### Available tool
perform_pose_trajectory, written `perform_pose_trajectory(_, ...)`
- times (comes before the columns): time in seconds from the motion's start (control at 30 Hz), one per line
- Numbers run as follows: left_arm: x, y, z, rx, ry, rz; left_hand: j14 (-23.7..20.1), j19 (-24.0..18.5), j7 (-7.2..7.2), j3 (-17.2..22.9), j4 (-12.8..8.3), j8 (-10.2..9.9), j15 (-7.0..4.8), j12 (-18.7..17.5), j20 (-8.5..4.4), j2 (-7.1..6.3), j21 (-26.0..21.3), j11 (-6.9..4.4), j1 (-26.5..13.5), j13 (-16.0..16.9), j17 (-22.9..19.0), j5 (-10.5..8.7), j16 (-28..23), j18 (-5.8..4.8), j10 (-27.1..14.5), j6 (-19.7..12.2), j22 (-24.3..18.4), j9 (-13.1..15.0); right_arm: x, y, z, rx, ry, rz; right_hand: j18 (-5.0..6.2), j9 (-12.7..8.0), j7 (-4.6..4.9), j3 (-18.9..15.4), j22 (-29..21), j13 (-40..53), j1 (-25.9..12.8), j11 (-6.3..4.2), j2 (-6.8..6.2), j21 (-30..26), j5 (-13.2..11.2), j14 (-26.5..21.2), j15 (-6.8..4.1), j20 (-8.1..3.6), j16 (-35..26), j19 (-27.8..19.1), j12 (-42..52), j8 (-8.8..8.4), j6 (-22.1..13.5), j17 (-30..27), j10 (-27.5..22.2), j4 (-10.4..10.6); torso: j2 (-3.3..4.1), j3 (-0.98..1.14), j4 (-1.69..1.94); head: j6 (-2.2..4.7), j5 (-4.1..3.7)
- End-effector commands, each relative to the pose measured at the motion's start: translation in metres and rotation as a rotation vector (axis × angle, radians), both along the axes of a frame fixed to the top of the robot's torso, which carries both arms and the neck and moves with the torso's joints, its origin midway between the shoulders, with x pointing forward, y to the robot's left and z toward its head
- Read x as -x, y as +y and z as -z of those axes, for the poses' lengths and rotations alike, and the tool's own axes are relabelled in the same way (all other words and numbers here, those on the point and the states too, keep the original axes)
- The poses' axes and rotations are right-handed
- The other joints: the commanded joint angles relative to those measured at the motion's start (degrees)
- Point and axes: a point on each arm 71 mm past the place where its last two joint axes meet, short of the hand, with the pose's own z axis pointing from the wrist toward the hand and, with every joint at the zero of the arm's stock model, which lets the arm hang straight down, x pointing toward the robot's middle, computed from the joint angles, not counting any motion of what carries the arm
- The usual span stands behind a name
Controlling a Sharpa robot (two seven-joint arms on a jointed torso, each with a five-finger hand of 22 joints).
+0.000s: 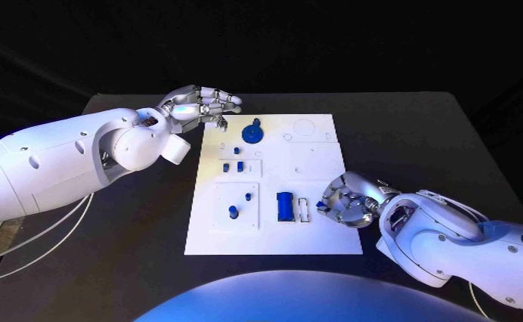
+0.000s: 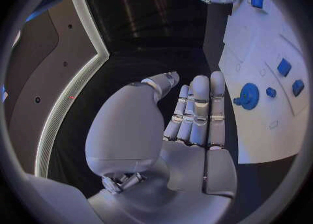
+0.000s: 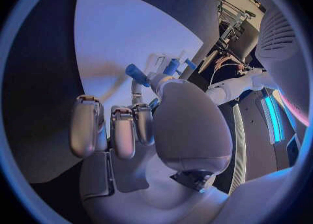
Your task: Assemble the parts on the task board
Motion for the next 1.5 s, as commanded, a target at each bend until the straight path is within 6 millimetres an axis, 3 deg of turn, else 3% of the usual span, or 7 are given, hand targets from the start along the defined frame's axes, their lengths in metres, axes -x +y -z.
perform_pose_trajectory(0.03,0.001,-0.003,-0.001,0.012,0.001,0.02,-0.18,0.27,0.71,-0.17,0.25,0.18,0.18,0.17,0.06,0.04,-0.34,0.04,-0.33,0.05,0.09,0.32,0.19,0.85,-0.22,-0.35,-0.05,0.06,0.0,0.004,0.002,-0.05,0.046,0.026,-0.69,2.49,-0.15,5.36,11.34,10.42,-1.09,0.4,-0.07,-0.07,-0.28,5.24,0.41,-0.15,0.01,1.65,0.33,1.96,0.67,10.48,3.38,-4.54,0.03,-0.01,0.06,0.01,0.0)
perform_pose_trajectory(0.37,0.001,-0.003,-0.001,0.012,0.002,0.022,-0.18,0.27,0.71,-0.17,0.25,0.18,0.18,0.17,0.06,0.04,-0.34,0.04,-0.33,0.05,0.09,0.32,0.19,0.85,-0.22,-0.35,-0.05,0.06,-0.004,0.016,0.009,-0.068,0.082,0.009,-0.67,2.94,-0.08,5.39,11.31,10.59,-5.58,0.49,-0.78,-0.18,-0.61,5.26,0.49,-0.08,0.04,1.63,0.54,2.16,0.96,10.58,3.49,-3.96,0.04,0.08,0.01,0.01,0.04)
perform_pose_trajectory(1.5,0.002,-0.004,-0.001,0.009,0.005,0.028,-0.23,0.3,0.75,-0.11,0.56,0.38,0.23,0.49,0.1,0.34,-0.41,0.09,-0.62,0.12,0.07,0.31,0.27,0.84,-0.46,-0.48,-0.12,0.11,-0.008,0.031,0.016,-0.068,0.087,-0.003,-0.69,3.31,-0.39,4.1,11.36,10.75,-8.42,0.28,-0.27,0.01,-0.62,5.3,0.36,-0.14,0.11,1.7,0.73,2.65,1.97,10.79,3.61,-3.45,0.04,0.07,-0.01,0.01,0.13)
